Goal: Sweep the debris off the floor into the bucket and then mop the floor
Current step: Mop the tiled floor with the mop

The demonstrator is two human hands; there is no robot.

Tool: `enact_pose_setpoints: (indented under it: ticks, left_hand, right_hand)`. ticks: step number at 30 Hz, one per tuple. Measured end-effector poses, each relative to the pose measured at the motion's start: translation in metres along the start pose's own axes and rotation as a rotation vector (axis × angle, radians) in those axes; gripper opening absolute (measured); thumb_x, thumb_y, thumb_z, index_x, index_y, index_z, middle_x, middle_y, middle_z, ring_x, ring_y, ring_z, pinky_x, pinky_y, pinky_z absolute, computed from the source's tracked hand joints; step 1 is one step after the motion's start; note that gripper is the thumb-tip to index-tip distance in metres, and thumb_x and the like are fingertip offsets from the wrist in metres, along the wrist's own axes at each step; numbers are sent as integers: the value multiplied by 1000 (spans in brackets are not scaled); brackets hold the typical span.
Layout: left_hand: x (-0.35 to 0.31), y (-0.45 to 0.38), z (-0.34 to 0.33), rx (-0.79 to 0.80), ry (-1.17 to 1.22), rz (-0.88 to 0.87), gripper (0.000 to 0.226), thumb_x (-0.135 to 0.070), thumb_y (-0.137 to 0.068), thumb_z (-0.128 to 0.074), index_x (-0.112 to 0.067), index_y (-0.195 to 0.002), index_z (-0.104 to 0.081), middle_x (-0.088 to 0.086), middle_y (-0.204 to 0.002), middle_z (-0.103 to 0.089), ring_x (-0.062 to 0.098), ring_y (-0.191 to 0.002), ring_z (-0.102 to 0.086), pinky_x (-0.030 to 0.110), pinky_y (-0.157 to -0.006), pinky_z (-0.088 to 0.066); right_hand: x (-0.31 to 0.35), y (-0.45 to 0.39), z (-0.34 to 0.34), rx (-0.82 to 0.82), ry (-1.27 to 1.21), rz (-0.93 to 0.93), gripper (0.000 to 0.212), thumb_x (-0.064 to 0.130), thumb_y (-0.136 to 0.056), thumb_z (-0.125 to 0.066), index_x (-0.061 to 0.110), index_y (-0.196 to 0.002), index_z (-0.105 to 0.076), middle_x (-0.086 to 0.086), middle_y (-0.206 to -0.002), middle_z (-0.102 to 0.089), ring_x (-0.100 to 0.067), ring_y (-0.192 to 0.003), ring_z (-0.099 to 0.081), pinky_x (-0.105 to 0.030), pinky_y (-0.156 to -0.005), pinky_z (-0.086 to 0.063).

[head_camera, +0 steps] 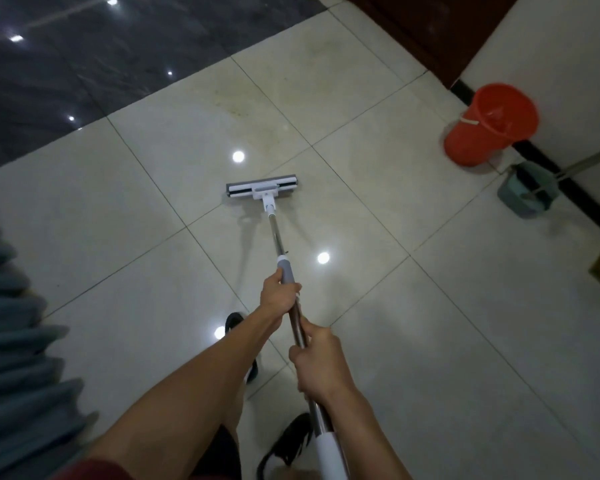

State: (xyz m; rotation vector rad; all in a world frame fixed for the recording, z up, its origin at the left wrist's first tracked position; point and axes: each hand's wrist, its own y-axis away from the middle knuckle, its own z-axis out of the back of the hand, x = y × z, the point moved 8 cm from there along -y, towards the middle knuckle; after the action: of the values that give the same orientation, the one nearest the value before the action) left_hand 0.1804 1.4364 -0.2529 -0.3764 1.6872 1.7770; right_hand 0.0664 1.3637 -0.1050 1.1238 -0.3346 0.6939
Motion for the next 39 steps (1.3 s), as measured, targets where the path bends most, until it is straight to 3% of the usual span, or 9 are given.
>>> enact_pose_setpoints:
  ticks: [6, 11, 17, 20, 24, 29, 32, 35, 39]
  left_hand:
    - [56, 72, -33, 21, 3, 28, 69, -8, -92, -66, -16, -154, -39, 23, -111, -68, 30, -77, -65, 46, -80, -62]
    - [92, 101, -50, 15, -19, 41, 70, -8, -92, -66, -16, -155, -37, 20, -107, -69, 32, -79, -66, 50, -85, -61]
    - [106, 94, -54, 1, 15, 48, 60, -4, -94, -64, -13, -150, -44, 20, -101, -68, 30, -75, -63, 49, -83, -59]
    - [100, 80, -52, -7, 21, 59, 61, -1, -95, -61, -12, -152, -43, 21, -98, -68, 28, -70, -62, 42, -72, -58]
    - [74, 57, -47, -13, 41, 52, 55, -1, -94, -62, -11, -146, -48, 19, -88, -65, 27, -62, -61, 36, -59, -57]
    - [15, 2, -36, -17, 94, 57, 57, 1, -92, -65, -11, -146, -50, 17, -77, -64, 24, -50, -58, 35, -54, -55]
    - [-24, -42, -25, -11, 116, 70, 62, 1, -91, -66, -11, -149, -48, 16, -74, -64, 21, -46, -59, 37, -55, -57]
    - [-66, -86, -15, 16, 145, 82, 59, 0, -91, -67, -15, -146, -52, 16, -76, -65, 21, -45, -60, 39, -60, -59]
    - [-119, -148, 7, 15, 149, 110, 35, -5, -90, -71, -27, -116, -61, 19, -86, -67, 28, -57, -62, 47, -73, -62]
  right_hand:
    - [-65, 66, 9, 8, 22, 31, 68, 4, -90, -54, 37, -149, -41, 1, -80, -60, -12, -60, -58, -20, -53, -49]
    - [-102, 92, 9, 0, 11, 13, 63, 4, -88, -52, 34, -143, -49, -4, -77, -60, -18, -56, -58, -38, -57, -60]
    - [-115, 80, 3, 16, 32, 20, 50, 3, -90, -53, 23, -135, -57, 3, -73, -56, -13, -56, -58, -29, -57, -57]
    - [-112, 62, 3, -7, 13, 4, 38, 3, -90, -55, 19, -123, -65, 4, -71, -57, -11, -57, -58, -24, -54, -54]
    - [-92, 33, 7, -44, 9, 3, 40, 7, -92, -57, 22, -128, -64, 2, -79, -63, -10, -64, -60, -13, -53, -41]
    - [-42, -29, 16, -54, 13, 11, 32, 7, -93, -57, 18, -121, -67, 2, -70, -59, -14, -60, -61, -26, -58, -55]
    - [-4, -74, 20, -66, 19, 4, 27, 12, -95, -59, 18, -120, -67, -2, -75, -63, -17, -65, -65, -32, -66, -60]
    - [40, -120, 26, -69, 42, 20, 29, 20, -98, -58, 20, -126, -64, 0, -79, -64, -13, -65, -62, -27, -65, -55]
    - [101, -178, 29, -74, 81, 21, 34, 19, -99, -56, 22, -132, -61, -1, -75, -63, -14, -59, -60, -36, -63, -61]
